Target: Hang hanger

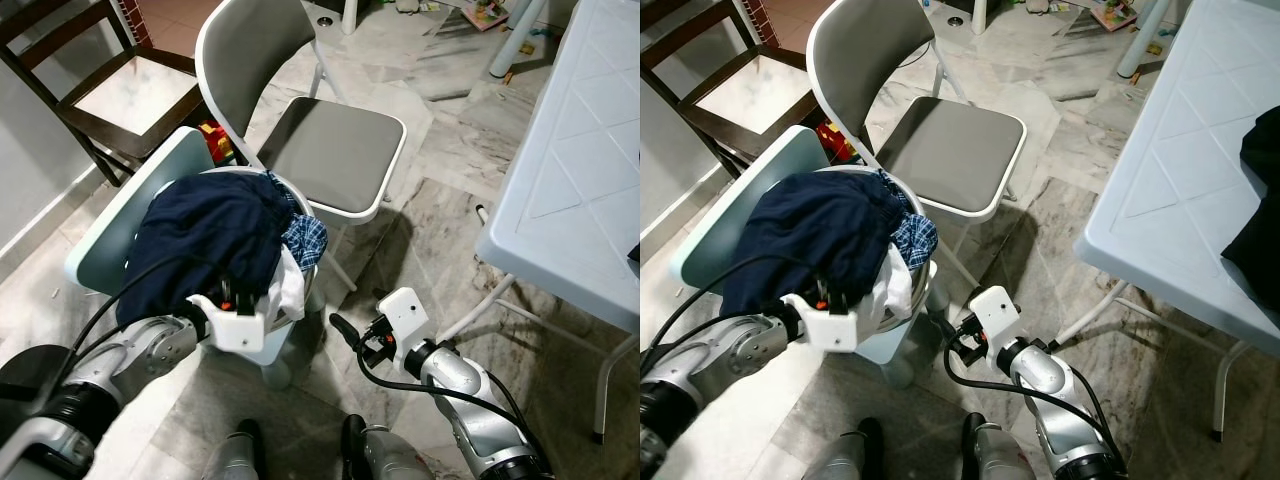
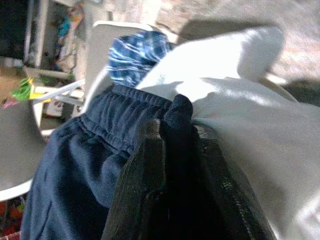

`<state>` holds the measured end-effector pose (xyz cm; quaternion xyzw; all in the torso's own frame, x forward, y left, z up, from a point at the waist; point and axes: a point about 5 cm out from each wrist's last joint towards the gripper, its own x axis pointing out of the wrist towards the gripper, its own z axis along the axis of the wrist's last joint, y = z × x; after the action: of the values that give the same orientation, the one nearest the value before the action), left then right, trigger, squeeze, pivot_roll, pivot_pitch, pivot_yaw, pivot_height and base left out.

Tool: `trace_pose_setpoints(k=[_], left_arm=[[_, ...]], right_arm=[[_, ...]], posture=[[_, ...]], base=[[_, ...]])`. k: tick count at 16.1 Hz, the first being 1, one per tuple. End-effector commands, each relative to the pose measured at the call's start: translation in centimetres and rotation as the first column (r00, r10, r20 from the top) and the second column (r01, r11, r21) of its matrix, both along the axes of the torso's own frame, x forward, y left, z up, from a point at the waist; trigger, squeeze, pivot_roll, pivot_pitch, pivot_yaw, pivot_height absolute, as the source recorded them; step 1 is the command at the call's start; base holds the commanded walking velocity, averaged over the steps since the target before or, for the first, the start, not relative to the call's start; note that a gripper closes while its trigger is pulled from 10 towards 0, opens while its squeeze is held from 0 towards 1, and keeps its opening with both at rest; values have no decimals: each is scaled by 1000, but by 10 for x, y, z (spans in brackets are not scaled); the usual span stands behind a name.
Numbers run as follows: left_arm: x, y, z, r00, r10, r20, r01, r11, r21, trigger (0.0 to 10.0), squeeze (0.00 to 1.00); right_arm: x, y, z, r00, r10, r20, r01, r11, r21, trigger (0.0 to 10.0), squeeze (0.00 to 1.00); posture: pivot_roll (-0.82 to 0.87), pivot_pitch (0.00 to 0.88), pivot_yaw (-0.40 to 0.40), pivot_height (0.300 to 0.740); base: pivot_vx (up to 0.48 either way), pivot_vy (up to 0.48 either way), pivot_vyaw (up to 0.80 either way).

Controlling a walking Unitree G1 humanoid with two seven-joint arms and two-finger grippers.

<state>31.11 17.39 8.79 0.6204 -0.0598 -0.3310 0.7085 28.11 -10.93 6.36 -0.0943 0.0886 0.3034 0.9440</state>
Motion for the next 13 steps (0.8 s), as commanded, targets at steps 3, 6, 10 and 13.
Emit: trace_pose_setpoints(k=[3,6,10,13], left_arm=[[-4,4,3,999,50,21,-48,993,-106,0,0],[-5,2,10,994,95,52,-84,979,-188,0,0],[-7,8,29,952,292,90,-215,850,-480,0,0],[-10,17,47,851,525,-28,-317,471,-823,0,0]], right_arm=[[-4,-2,-6,1000,5,-22,-5,1000,-5,10000,0],[0,0,-2,1000,9,-12,-9,1000,8,10000,0],[1,1,-3,1000,12,-11,-12,1000,9,10000,0],[1,1,-5,1000,18,-17,-18,1000,5,10000,0]], posture=[[-3,288,-3,740],[7,281,-8,740],[17,277,-10,740],[27,278,-16,740]], base=[[0,0,0],[0,0,0],[0,0,0],[0,0,0]])
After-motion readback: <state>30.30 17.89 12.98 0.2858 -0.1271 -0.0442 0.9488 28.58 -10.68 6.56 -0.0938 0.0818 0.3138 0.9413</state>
